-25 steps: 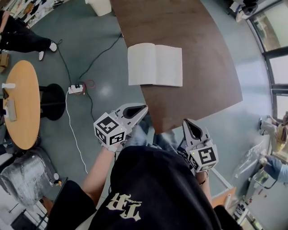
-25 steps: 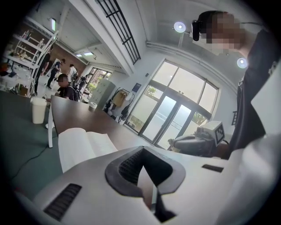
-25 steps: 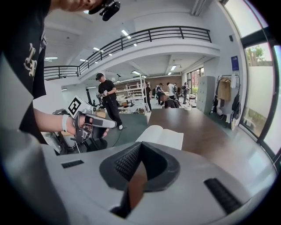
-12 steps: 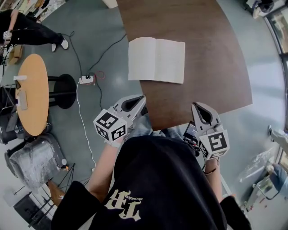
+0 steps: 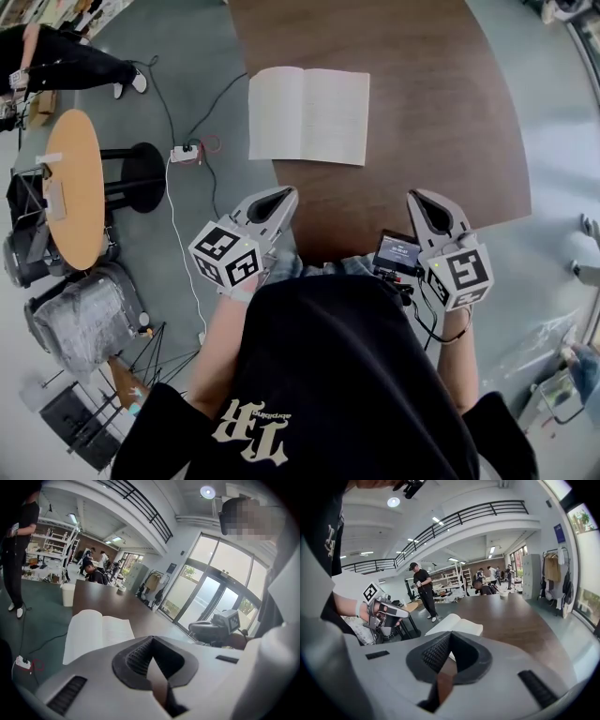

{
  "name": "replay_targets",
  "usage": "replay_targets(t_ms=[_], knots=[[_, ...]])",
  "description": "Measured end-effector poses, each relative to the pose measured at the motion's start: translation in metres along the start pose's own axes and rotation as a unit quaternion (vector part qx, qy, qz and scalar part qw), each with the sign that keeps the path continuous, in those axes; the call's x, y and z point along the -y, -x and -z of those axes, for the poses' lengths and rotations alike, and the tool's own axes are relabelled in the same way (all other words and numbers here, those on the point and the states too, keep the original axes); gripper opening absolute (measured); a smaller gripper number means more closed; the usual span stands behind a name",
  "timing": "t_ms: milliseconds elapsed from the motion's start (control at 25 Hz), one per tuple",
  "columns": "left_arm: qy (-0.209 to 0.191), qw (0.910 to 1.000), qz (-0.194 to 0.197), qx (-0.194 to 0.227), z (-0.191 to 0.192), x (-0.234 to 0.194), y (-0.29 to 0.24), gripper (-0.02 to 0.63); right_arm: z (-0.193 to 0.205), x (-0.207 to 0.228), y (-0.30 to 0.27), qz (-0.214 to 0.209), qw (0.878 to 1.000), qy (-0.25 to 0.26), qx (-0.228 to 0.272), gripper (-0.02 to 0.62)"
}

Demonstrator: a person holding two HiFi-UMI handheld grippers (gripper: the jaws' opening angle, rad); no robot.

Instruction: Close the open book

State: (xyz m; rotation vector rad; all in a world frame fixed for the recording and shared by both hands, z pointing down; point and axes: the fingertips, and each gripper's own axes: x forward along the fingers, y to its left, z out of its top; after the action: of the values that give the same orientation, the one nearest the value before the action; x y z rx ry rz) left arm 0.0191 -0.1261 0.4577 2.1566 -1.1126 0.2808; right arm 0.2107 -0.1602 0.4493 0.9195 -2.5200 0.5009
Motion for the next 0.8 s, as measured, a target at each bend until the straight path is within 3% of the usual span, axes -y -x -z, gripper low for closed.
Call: replay_targets(t_ms=[280, 800], knots=[[0.011, 0.9998, 0.010, -0.009, 0.007, -0.004, -0.008, 0.003, -0.001, 0.018, -0.008, 0.010, 1.000, -0.009, -0.004, -0.012], [0.076, 0.9960, 0.035, 0.030, -0.008, -0.071, -0.012, 0.003, -0.011, -0.030, -0.034, 0.029, 0.999, -0.017, -0.028, -0.012]])
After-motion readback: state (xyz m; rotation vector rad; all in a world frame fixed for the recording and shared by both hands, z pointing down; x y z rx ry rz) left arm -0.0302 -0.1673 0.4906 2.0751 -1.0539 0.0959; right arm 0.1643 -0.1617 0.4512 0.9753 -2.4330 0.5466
